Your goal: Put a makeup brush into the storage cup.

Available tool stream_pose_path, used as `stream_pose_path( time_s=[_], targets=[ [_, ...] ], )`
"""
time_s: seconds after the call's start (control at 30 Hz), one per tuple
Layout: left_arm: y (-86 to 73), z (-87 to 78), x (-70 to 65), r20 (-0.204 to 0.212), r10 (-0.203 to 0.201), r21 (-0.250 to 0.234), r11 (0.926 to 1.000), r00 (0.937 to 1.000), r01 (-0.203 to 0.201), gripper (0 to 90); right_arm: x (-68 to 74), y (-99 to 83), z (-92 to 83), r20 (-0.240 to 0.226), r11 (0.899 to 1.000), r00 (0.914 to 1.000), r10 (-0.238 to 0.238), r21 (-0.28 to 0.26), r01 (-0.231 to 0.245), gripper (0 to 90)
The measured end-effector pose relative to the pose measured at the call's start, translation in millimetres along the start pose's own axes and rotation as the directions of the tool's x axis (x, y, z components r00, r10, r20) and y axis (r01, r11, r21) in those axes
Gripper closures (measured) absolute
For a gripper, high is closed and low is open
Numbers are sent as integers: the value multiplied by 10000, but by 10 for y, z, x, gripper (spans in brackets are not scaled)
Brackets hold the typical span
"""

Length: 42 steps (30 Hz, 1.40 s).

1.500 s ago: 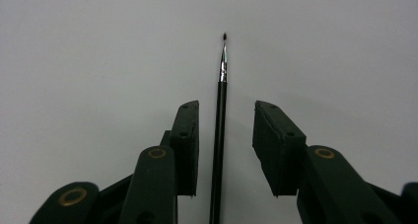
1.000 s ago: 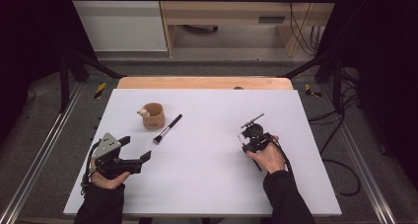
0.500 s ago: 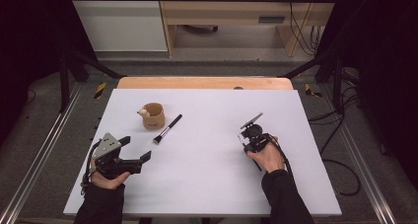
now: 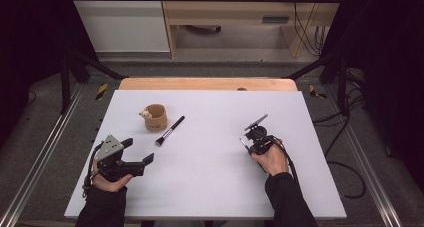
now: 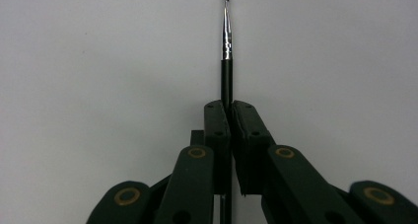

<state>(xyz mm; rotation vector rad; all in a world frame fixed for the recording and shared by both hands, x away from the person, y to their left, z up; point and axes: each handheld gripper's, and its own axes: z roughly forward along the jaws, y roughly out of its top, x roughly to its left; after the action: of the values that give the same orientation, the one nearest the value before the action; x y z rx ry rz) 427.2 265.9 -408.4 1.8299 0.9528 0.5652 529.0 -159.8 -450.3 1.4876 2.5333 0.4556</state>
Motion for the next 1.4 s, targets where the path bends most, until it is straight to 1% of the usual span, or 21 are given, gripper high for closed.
stream_pose_path(
  time_s=[0.1, 0.17, 0.2, 0.27, 0.33, 0.4, 0.43, 0.5, 0.57, 0.63, 0.67, 0.77, 0.83, 0.97, 1.0, 1.17, 1.23, 1.3, 1.33, 1.37, 1.4],
  targets=[
    [0, -3, 1, -16, -5, -27, 10000, 10000, 5, 64, 8, -8, -10, -18, 9999, 9999, 105, -36, -105, 859],
    [0, -4, 3, -21, -20, -29, 10000, 10000, 20, 64, 14, -14, -34, -120, 9997, 9999, 46, -240, -48, 859],
    [0, -4, 3, -20, -31, -37, 10000, 10000, 30, 64, 29, -16, -63, -222, 9995, 9996, 156, -274, -162, 858],
    [1, -3, 0, -18, -28, -33, 10000, 10000, 27, 64, 30, -27, -103, -134, 9977, 9998, -138, -661, 129, 858],
    [3, -1, -6, -12, -15, -26, 10000, 10000, 15, 64, 62, -34, -172, -345, 9957, 9993, 130, -914, -161, 858],
    [3, 7, -15, -20, -67, -51, 10000, 10000, 67, 64, 58, -53, -223, -440, 9916, 9990, -71, -1295, 14, 858],
    [4, 9, -18, -25, -51, -35, 10000, 10000, 51, 64, 71, -62, -266, -565, 9888, 9984, 22, -1488, -106, 858],
    [3, 13, -22, -21, -61, -28, 10000, 10000, 61, 64, 77, -78, -320, -685, 9834, 9976, 10, -1808, -134, 858],
    [4, 14, -25, -22, -29, 13, 10000, 10000, 29, 64, 83, -99, -373, -732, 9743, 9973, -94, -2250, -73, 858],
    [5, 16, -30, -8, -29, 19, 10000, 10000, 29, 65, 99, -122, -433, -917, 9641, 9957, -96, -2652, -151, 858],
    [5, 18, -34, -1, -37, 20, 10000, 10000, 37, 64, 99, -134, -454, -972, 9596, 9949, -253, -2814, -31, 858],
    [8, 24, -47, 35, -57, 8, 10000, 10000, 57, 65, 130, -162, -507, -1130, 9438, 9925, -465, -3304, 66, 858],
    [9, 26, -55, 49, -64, 8, 10000, 10000, 64, 65, 163, -182, -548, -1365, 9325, 9895, -482, -3610, -44, 858],
    [16, 30, -79, 71, -162, -58, 9999, 9998, 162, 68, 214, -226, -606, -1721, 9019, 9813, -861, -4319, 34, 858],
    [20, 28, -82, 86, -113, -36, 9999, 9999, 113, 68, 229, -239, -609, -1780, 8927, 9793, -959, -4505, 55, 858],
    [32, 33, -121, 156, -216, -155, 9996, 9996, 218, 73, 295, -330, -607, -2202, 8645, 9683, -1177, -5025, -92, 858],
    [39, 35, -139, 205, -244, -186, 9995, 9995, 248, 74, 314, -359, -609, -2291, 8583, 9657, -1219, -5130, -133, 858],
    [46, 40, -162, 222, -252, -201, 9995, 9994, 256, 76, 322, -391, -608, -2388, 8422, 9606, -1420, -5391, -95, 858],
    [50, 43, -175, 246, -273, -214, 9994, 9993, 279, 76, 327, -410, -614, -2485, 8388, 9575, -1462, -5442, -132, 858],
    [53, 44, -183, 291, -263, -203, 9994, 9992, 269, 77, 329, -426, -614, -2565, 8308, 9541, -1548, -5563, -147, 858],
    [58, 47, -199, 330, -266, -205, 9994, 9991, 273, 78, 333, -439, -617, -2625, 8270, 9520, -1577, -5619, -179, 858]
  ],
)
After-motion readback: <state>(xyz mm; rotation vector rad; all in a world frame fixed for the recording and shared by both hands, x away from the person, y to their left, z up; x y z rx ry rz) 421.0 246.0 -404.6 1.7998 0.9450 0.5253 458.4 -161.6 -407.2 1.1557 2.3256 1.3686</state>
